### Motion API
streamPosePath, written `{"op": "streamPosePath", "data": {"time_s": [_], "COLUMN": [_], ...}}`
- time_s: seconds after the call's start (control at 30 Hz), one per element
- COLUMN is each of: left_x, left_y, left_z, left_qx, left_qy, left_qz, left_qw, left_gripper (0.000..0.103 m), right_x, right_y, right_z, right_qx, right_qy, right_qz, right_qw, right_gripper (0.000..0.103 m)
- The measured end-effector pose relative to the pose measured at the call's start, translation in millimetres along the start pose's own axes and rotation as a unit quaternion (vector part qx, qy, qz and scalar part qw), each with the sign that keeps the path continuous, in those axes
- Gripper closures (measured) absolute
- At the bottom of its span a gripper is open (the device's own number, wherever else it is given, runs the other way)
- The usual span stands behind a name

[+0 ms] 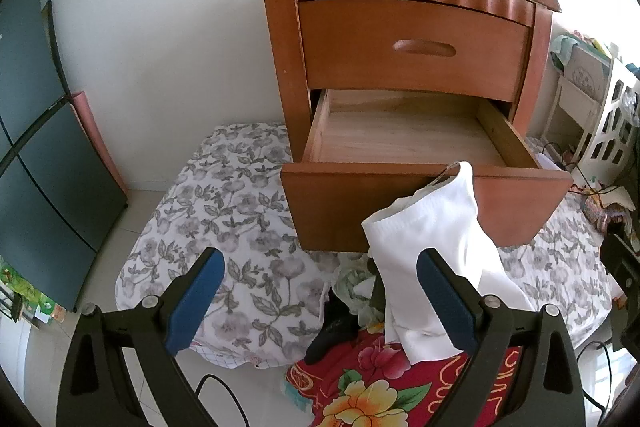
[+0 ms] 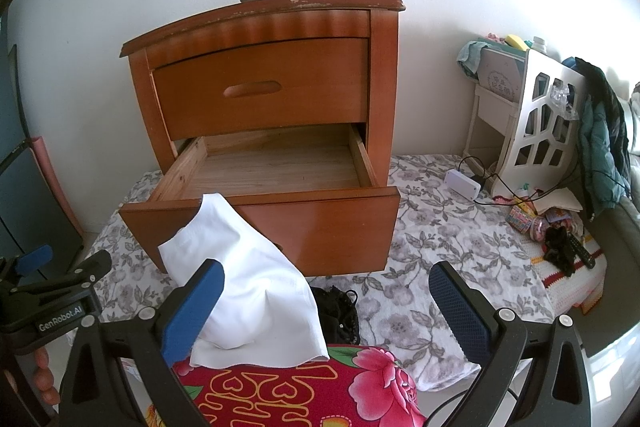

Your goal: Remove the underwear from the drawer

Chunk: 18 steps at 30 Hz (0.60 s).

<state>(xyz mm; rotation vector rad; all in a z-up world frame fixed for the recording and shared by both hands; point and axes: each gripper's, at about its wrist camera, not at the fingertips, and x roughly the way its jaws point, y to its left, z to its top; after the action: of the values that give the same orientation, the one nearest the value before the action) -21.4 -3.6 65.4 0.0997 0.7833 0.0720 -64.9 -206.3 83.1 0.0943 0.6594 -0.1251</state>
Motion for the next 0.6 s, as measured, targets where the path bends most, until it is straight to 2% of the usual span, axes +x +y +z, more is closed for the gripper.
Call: {"op": "streamPosePath", "data": {"time_s": [0.6], "left_x": [-6.0], "left_y": [3.4], "left_z": [1.8], "left_qx": [-0.012], "left_qy": [-0.013], "left_qz": [-0.006], "left_qw": [0.9998], "left_gripper": [0.006], "right_x": [-0.2], "right_y": [-0.2], "right_z": [0.0], "right_qx": [0.000], "right_qy": [0.000], "right_qz": [0.000], "right_qw": [1.000], "right_gripper": [0.000]}}
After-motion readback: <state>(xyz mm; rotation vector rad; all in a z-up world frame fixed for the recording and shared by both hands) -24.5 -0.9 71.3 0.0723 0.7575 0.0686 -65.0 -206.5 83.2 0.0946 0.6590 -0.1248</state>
